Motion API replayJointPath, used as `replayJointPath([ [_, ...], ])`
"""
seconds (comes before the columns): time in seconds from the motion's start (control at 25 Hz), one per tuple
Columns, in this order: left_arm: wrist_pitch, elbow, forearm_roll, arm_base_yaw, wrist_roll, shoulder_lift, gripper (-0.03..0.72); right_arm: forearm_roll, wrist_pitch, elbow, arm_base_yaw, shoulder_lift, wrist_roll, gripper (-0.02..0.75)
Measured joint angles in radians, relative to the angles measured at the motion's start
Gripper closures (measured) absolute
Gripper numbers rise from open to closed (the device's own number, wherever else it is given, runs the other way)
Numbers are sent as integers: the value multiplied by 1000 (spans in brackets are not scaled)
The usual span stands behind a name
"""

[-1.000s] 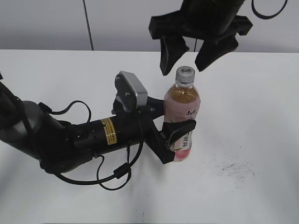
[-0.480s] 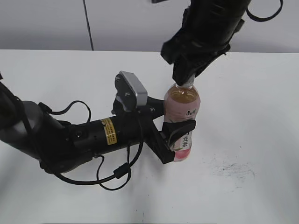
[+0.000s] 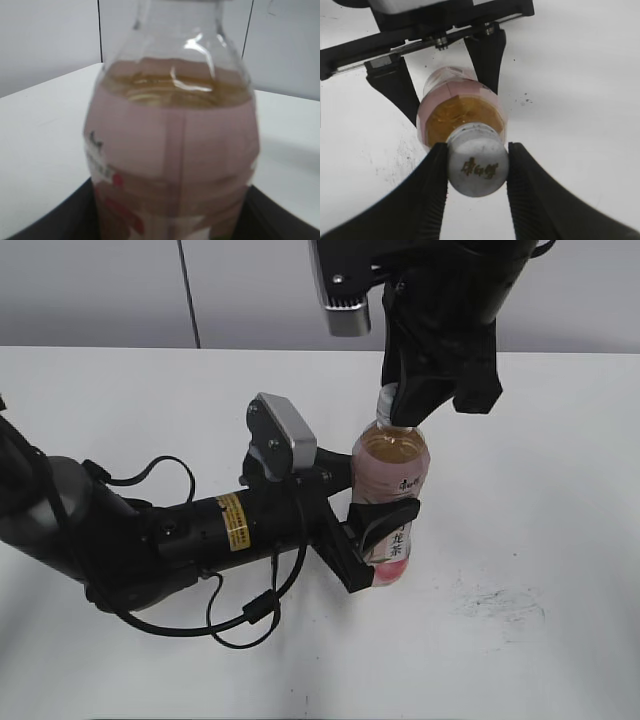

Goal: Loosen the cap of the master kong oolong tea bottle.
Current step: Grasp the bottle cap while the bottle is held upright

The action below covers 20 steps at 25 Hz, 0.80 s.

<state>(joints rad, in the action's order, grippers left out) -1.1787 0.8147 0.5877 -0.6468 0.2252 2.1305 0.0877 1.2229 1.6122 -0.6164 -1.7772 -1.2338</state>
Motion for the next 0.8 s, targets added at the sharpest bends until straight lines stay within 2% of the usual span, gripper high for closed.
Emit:
replayJointPath([
  [0.08, 0, 0, 0, 0, 0, 0, 294, -1, 0, 1, 0, 0, 3, 460],
  [0.32, 0, 0, -2, 0, 3, 0, 294, -14, 0, 2, 0, -9, 80, 223],
  [0.44, 0, 0, -2, 0, 3, 0, 294, -1, 0, 27, 0, -7, 234, 183],
  [0.52, 0, 0, -2, 0, 3, 0, 294, 12, 0, 69, 0, -7, 409, 176],
  [0.8, 0, 0, -3, 0, 3, 0, 294, 21, 1, 202, 0, -4, 1271, 173],
])
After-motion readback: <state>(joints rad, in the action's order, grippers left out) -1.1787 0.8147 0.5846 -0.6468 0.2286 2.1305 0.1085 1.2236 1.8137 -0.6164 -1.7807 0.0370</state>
